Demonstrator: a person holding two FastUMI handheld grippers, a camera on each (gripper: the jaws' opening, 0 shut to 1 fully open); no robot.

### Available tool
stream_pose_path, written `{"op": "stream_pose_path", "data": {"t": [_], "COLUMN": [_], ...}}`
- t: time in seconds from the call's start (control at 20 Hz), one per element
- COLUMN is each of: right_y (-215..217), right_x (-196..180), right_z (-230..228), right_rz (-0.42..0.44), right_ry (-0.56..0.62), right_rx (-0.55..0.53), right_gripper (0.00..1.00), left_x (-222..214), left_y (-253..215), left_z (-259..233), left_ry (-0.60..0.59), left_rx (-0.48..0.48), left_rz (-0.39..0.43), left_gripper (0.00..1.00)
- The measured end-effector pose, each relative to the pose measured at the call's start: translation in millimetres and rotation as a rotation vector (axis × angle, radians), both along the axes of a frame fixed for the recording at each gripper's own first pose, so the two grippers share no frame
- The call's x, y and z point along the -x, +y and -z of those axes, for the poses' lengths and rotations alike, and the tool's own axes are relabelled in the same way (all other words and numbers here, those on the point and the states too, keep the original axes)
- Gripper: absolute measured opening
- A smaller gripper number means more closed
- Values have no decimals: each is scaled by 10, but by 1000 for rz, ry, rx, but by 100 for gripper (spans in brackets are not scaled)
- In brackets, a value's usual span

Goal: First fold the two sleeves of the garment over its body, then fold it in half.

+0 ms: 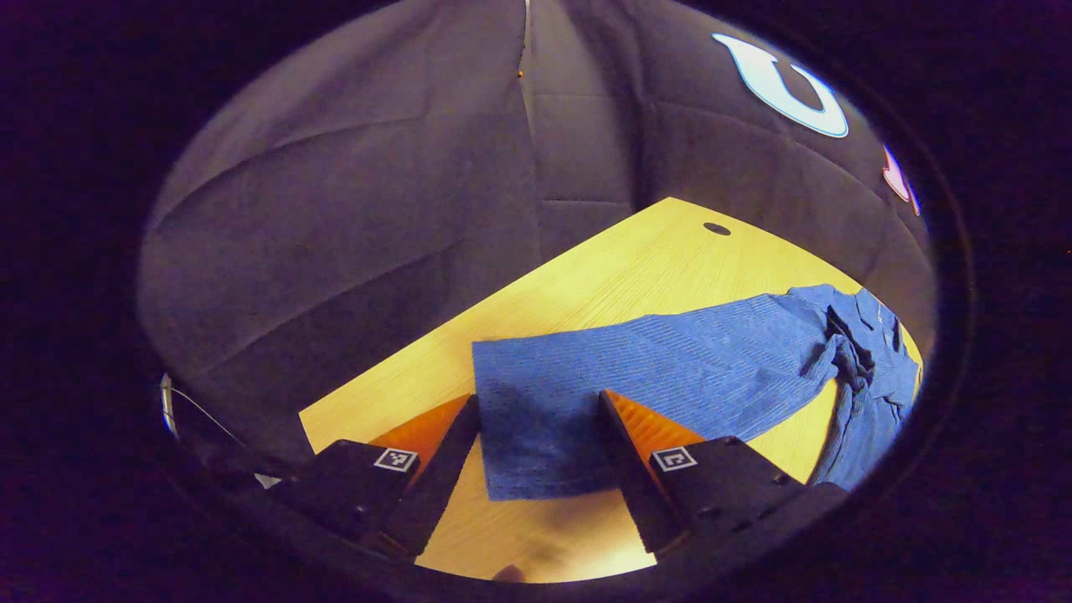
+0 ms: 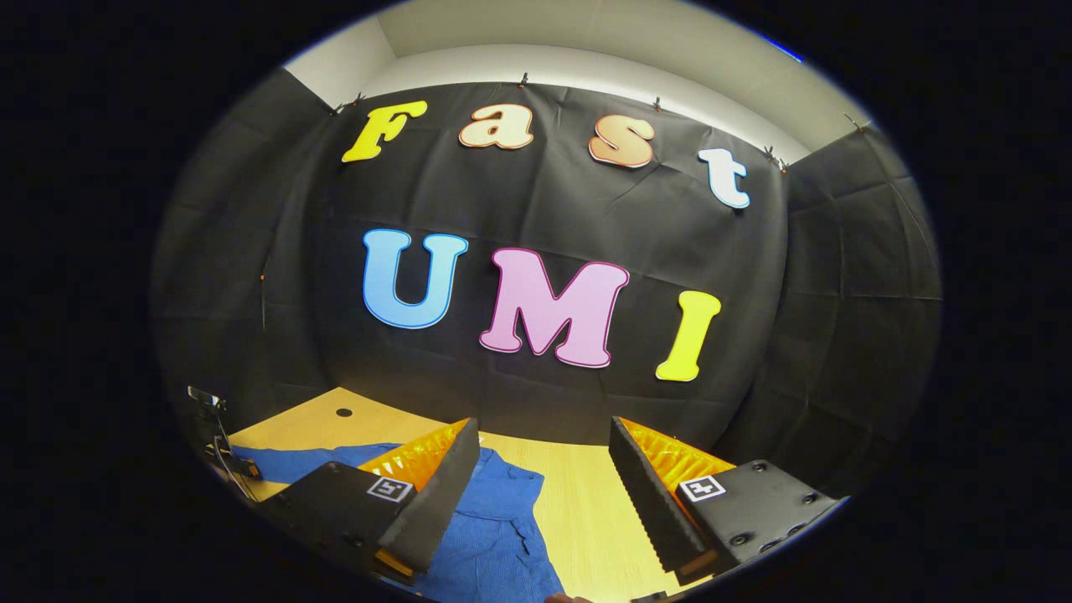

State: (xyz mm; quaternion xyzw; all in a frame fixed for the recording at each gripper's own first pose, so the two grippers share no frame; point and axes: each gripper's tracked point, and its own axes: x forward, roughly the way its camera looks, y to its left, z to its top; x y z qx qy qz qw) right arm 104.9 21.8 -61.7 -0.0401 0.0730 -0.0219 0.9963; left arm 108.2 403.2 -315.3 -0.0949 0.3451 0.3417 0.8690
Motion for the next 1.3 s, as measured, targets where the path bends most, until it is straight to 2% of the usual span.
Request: {"op": "stream_pose_path", "data": {"t": [0.1, 0.25, 0.4, 0.5, 0.55, 0.7, 1.0, 1.2, 1.3], "right_y": [-9, -73, -131, -191, -209, -245, -229, -270, -317], "right_x": [8, 34, 65, 93, 105, 127, 88, 93, 106], "right_z": [22, 32, 60, 33, 29, 85, 150, 221, 244], "right_rz": [0, 10, 16, 23, 25, 29, 24, 26, 34], "right_ry": [4, 7, 28, 25, 24, 33, 35, 45, 48], "right_rx": [-3, 13, 32, 60, 67, 68, 31, 20, 14], "right_gripper": [91, 91, 91, 92, 93, 94, 94, 94, 100], "left_x": [-31, -155, -220, -277, -280, -363, -592, -860, -966], "left_y": [-30, -120, -136, -189, -217, -288, -592, -913, -1135], "left_z": [-25, 26, 15, 6, -21, -345, -1056, -1678, -1883], "left_ry": [3, 14, 1, 0, -16, -102, -220, -338, -371], "left_rx": [5, 4, -6, -1, 10, 23, -1, -35, -36], "left_rz": [25, 72, 62, 58, 73, 115, 202, 270, 314], "left_gripper": [81, 56, 32, 5, 1, 0, 0, 0, 0]}}
